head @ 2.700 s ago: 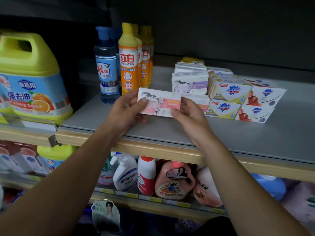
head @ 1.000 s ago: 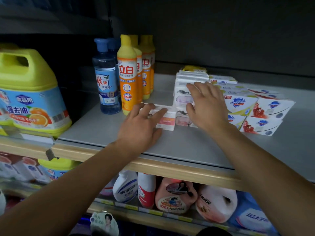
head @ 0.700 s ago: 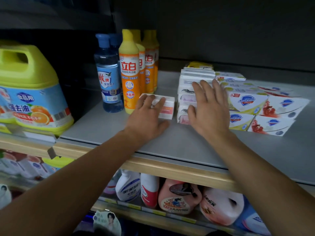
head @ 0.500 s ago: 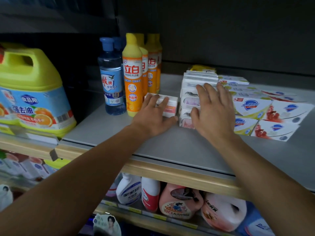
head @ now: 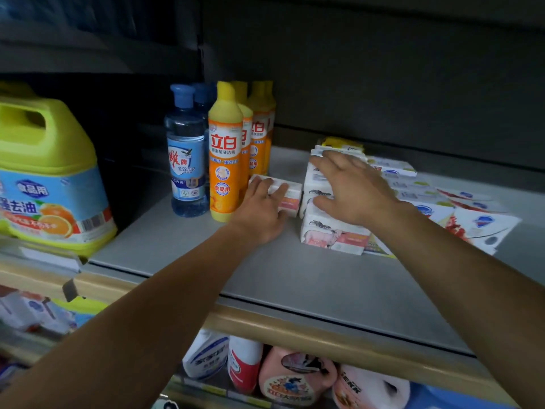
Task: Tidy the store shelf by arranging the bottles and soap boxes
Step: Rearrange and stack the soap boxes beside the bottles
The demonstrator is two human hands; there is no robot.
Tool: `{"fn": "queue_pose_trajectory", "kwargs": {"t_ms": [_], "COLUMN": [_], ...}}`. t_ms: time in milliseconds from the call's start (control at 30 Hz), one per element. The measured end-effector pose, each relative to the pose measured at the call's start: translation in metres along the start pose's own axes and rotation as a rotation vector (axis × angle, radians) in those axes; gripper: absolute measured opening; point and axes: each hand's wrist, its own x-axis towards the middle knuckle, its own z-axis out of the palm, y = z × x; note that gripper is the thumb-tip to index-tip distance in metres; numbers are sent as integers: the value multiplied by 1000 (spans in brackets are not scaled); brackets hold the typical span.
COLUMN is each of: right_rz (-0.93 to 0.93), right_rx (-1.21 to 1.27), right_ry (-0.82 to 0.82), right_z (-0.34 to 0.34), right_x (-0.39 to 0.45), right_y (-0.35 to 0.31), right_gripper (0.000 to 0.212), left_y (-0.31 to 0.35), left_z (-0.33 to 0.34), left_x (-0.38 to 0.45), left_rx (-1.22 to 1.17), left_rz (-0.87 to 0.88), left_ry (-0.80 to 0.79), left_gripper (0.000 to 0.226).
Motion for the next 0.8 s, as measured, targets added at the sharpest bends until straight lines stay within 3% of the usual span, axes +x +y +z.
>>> {"fn": "queue_pose_trajectory", "kwargs": {"t_ms": [167,467,800], "right_rz": [15,31,43], "right_rx": [65,99,121], "right_ry": [-169,-183,-190], "right_z": [0,4,0], "right_x": [29,20,17], "right_y": [16,31,30], "right_gripper": [75,67,67], "left_y": [0,4,4], "left_z": [3,14,23], "left_x": [0,23,65], "left_rx": [-32,-28,-51], "left_rz": [-4,-7,-61], "left_ry": [23,24,-14], "left_gripper": [63,62,82]}}
